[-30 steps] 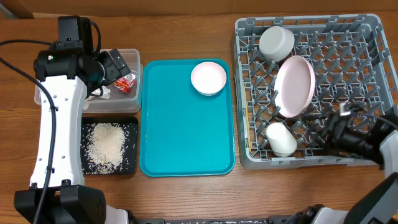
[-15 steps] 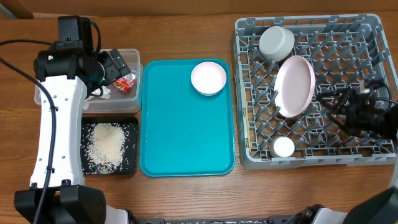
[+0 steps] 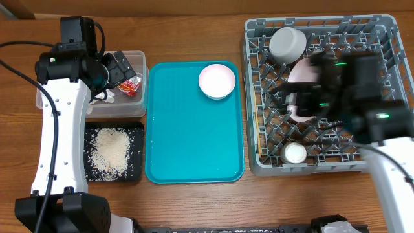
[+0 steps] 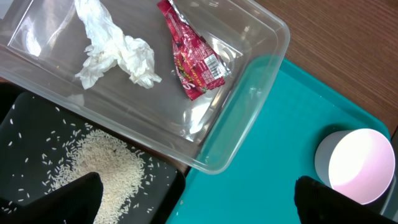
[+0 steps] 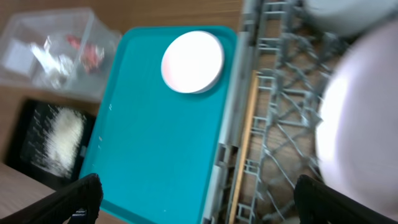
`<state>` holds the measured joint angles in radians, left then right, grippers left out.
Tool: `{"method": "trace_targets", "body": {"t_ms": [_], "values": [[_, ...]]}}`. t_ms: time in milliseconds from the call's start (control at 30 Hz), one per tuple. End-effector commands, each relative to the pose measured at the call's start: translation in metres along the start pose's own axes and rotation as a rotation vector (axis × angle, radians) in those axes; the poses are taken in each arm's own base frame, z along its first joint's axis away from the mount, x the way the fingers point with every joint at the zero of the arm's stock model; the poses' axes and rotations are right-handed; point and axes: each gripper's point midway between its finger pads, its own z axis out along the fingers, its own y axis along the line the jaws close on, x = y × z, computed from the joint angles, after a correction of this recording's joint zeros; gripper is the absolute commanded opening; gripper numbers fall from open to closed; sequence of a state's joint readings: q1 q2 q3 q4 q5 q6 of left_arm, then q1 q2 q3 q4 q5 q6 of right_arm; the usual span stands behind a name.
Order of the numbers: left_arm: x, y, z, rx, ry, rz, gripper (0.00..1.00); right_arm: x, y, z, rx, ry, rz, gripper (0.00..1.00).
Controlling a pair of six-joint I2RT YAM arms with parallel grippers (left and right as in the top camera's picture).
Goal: Sort waste into correct bins and load items into the dishwasher
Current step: 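Move the right gripper back over the white saucer on the teal tray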
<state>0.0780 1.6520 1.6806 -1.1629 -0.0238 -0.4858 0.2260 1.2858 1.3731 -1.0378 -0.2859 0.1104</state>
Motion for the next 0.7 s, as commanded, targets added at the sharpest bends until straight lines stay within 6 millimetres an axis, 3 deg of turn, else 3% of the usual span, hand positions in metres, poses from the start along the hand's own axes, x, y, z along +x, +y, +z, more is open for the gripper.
{"method": "trace_targets", "body": {"t_ms": [0,167,233,267,400,500,667], "values": [[-0.002,-0.002,-0.004,0.000,-0.014,0.027,1.00,-0.002,0.012,0.025,0.162,-0.003,-0.113,1.00],[-0.002,-0.002,-0.004,0.000,-0.014,0.027,1.00,0.018,0.081,0.089,0.035,0.073,-0.281,1.00],[-0.002,-0.002,-0.004,0.000,-0.014,0.027,1.00,0.026,0.097,0.114,0.010,0.094,-0.343,0.98],[-0.002,-0.002,-0.004,0.000,-0.014,0.027,1.00,0.028,0.102,0.127,0.006,0.099,-0.353,0.91],[-0.002,-0.002,-0.004,0.000,-0.014,0.027,1.00,0.026,0.105,0.169,0.007,0.088,-0.361,0.43],[-0.002,-0.002,-0.004,0.000,-0.014,0.027,1.00,0.016,0.090,0.195,0.093,0.042,-0.364,0.33],[-0.002,-0.002,-0.004,0.000,-0.014,0.027,1.00,-0.018,0.064,0.213,0.295,-0.101,-0.467,0.33]]}}
